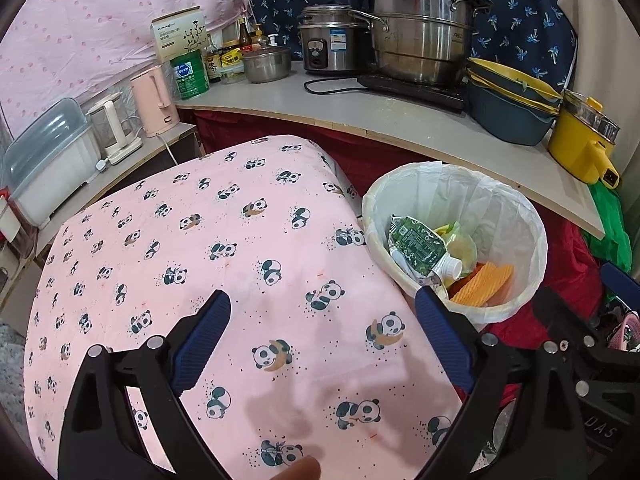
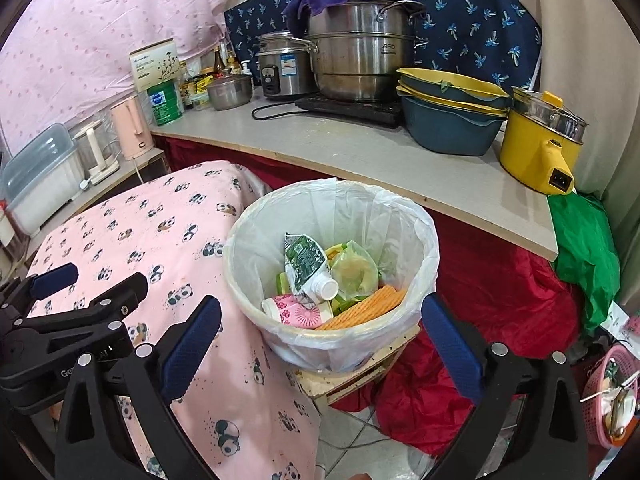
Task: Collect trash
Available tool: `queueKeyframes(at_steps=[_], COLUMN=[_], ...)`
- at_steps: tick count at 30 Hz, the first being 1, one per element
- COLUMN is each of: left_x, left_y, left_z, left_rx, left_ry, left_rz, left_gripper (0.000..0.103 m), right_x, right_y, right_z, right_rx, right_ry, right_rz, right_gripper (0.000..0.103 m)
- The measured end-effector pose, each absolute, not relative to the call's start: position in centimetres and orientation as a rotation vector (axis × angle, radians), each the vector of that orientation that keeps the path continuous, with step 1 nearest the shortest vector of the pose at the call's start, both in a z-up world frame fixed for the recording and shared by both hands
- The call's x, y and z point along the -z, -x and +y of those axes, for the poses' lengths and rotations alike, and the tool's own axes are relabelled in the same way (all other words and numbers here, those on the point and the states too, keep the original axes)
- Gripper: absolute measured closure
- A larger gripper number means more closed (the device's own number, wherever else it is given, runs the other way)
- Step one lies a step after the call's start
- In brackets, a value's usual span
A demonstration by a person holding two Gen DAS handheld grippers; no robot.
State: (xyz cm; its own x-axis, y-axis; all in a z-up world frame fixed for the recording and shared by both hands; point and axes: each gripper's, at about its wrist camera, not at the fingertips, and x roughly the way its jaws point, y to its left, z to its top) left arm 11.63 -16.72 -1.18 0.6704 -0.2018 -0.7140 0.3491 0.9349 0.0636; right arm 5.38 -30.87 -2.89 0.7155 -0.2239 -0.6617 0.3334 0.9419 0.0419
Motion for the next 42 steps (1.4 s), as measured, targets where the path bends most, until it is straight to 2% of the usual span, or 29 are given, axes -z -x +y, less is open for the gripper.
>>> queueKeyframes(at_steps=[42], left_x=[3.3], left_y=[-9.5], left_z=[-15.8], left_rx=[0.263], left_ry=[-0.216], left_rz=[0.804], left_gripper=[0.013], right_x=[5.4], right_y=[-3.4], right_z=[-29.5], right_rx=[0.282], right_ry=[-0.105], right_rz=[0.758], right_gripper=[0.006])
